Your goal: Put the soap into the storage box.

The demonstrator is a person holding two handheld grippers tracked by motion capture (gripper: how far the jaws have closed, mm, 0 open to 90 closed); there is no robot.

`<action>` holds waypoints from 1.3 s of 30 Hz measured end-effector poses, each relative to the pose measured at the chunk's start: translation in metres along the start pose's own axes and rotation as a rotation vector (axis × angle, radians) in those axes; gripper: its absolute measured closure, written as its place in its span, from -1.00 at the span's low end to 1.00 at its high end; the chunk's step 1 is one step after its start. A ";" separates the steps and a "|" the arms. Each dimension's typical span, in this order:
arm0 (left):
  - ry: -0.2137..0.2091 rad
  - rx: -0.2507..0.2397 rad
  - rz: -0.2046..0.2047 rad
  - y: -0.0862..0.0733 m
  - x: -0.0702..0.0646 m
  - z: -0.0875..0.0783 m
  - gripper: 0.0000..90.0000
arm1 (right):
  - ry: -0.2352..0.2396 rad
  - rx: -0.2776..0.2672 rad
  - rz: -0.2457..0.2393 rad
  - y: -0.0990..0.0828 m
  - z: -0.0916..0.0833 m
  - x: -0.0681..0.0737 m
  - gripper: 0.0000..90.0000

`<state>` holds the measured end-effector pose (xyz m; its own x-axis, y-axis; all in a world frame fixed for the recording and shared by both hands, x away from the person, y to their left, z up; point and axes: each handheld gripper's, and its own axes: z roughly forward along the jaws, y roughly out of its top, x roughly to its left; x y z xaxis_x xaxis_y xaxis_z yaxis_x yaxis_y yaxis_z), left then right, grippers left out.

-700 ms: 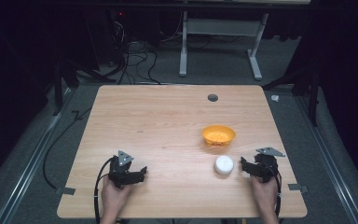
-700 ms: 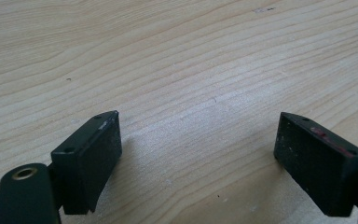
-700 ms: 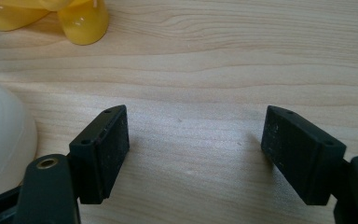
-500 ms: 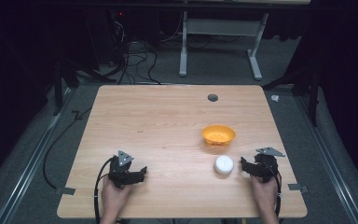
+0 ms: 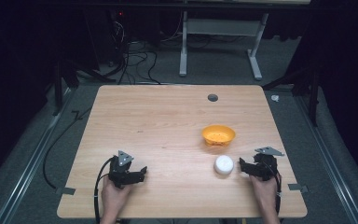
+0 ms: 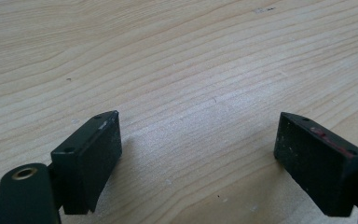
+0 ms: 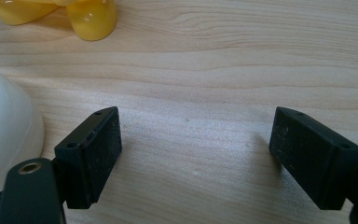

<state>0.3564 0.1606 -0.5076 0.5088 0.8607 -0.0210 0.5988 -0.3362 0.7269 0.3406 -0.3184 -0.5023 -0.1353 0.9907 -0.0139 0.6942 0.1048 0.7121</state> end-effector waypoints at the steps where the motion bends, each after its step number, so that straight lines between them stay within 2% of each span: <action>1: 0.000 0.000 0.000 0.000 0.000 0.000 -0.66 | 0.001 0.000 -0.001 0.000 0.000 0.000 -0.61; 6: 0.000 0.000 0.000 0.000 0.000 0.000 -0.66 | 0.002 0.000 -0.008 0.000 -0.001 -0.001 -0.56; 13: 0.001 0.000 0.000 0.000 0.000 0.000 -0.66 | 0.025 -0.013 0.023 -0.003 -0.007 -0.004 -0.50; 25: 0.001 0.000 0.000 0.000 0.000 0.000 -0.66 | 0.075 -0.057 0.022 -0.002 -0.021 0.000 -0.44; 39: 0.001 0.000 0.000 0.000 0.000 0.000 -0.66 | 0.109 -0.091 0.009 -0.006 -0.034 0.006 -0.44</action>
<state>0.3564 0.1606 -0.5076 0.5082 0.8610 -0.0205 0.5991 -0.3363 0.7267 0.3122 -0.3157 -0.4827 -0.2093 0.9756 0.0656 0.6293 0.0831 0.7727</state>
